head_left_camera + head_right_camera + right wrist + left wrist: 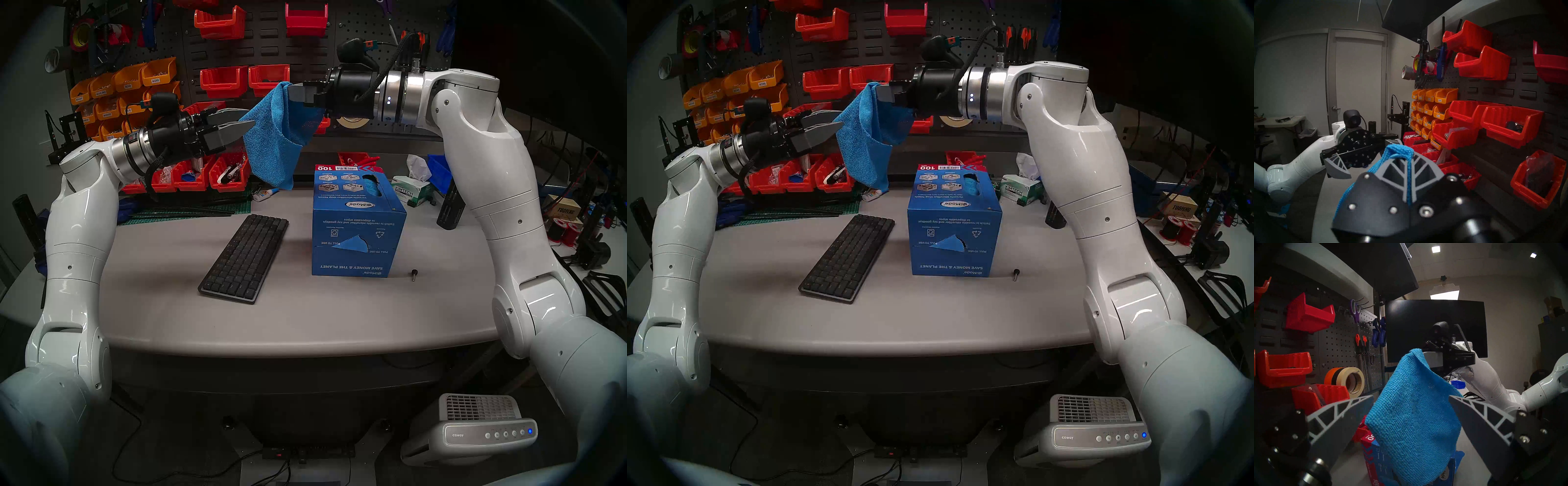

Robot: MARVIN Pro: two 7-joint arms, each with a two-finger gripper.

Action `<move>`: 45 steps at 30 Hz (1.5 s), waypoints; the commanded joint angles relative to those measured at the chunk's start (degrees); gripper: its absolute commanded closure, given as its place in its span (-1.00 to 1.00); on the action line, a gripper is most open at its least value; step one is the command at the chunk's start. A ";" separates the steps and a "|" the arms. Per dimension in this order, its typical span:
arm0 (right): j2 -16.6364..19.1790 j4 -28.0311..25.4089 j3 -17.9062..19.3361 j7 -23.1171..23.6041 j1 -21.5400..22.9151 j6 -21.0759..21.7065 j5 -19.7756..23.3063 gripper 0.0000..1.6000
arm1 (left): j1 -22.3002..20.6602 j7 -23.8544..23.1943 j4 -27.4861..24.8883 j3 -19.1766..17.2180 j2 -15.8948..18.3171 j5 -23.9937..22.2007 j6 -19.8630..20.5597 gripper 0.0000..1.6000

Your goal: Take out a shop towel

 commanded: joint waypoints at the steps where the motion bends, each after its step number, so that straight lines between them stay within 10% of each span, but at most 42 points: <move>1: -0.12 -2.92 1.22 0.13 2.41 1.10 0.67 1.00 | -2.52 0.36 -0.38 -0.01 -0.23 0.08 -0.64 -1.00; 11: 0.03 -3.52 1.83 -0.06 1.86 2.04 0.71 1.00 | -2.35 1.11 -0.84 0.17 -0.34 0.43 -0.51 -1.00; 15: -0.12 -3.41 1.77 -0.04 1.76 2.02 0.69 1.00 | -1.57 2.46 -1.88 0.18 -0.32 1.03 -0.33 1.00; 24: -0.58 -2.71 1.28 -0.36 2.23 1.40 0.45 1.00 | -0.58 3.93 -2.89 -0.10 -0.47 1.18 0.26 1.00; 26: -0.40 -2.87 1.19 -1.10 1.93 1.54 0.02 0.38 | -0.46 4.20 -3.03 -0.18 -0.51 1.22 0.33 1.00; 27: -0.11 -2.79 0.98 -0.95 1.90 1.68 -0.06 -0.62 | -0.45 4.31 -3.03 -0.19 -0.54 1.24 0.33 1.00; 28: 0.24 -2.94 0.99 -1.10 1.54 2.10 -0.04 -1.00 | -0.43 4.73 -3.05 -0.29 -0.60 1.31 0.47 1.00; 45: 7.78 -7.90 4.40 -1.81 -6.19 6.37 -0.12 -1.00 | -4.18 6.69 1.13 1.73 0.28 5.20 -4.00 1.00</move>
